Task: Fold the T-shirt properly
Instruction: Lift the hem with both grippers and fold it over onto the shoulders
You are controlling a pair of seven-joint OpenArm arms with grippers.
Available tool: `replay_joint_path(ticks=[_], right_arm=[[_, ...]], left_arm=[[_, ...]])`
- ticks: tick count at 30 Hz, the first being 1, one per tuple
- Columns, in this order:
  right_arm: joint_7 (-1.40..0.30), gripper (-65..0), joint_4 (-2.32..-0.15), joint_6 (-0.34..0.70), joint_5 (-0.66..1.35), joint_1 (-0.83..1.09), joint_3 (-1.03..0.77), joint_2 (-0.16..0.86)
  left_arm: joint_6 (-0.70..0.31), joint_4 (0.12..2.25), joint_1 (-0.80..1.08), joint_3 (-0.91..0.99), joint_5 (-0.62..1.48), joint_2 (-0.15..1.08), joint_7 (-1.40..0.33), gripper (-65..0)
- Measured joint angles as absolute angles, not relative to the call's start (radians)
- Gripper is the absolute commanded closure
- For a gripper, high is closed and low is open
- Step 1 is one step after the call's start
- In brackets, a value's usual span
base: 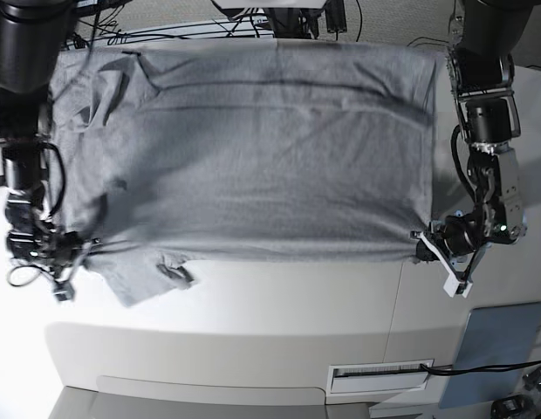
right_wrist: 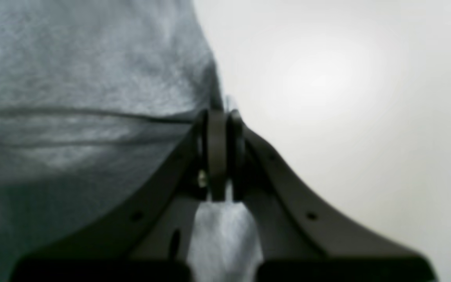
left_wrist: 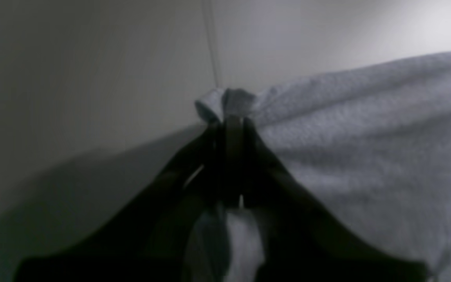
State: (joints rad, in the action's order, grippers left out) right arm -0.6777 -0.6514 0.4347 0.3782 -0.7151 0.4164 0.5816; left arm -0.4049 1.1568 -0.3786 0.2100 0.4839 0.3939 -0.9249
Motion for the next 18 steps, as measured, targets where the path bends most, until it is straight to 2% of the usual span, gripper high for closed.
replay_joint_path(ticks=[4, 6, 10, 18], right_arm=[[-0.744, 0.0, -0.92, 0.356, 0.414, -0.598, 0.421, 0.676], [-0.75, 0.0, -1.048, 0.327, 0.371, -0.543, 0.423, 0.712], [-0.759, 0.0, -1.236, 0.207, 0.281, -0.426, 0.413, 0.765], [-0.787, 0.0, -1.531, 0.175, 0.258, -0.076, 0.112, 0.768]], left_arm=[[-0.403, 1.213, -0.31, 0.212, 0.547, 0.418, -0.937, 0.0], [-0.401, 1.251, -0.29, 0.212, 0.573, 0.419, -0.939, 0.0], [-0.361, 1.32, -0.249, 0.212, 0.59, 0.427, -0.931, 0.0], [-0.373, 1.423, -0.118, 0.313, 0.653, 0.429, -0.965, 0.0]])
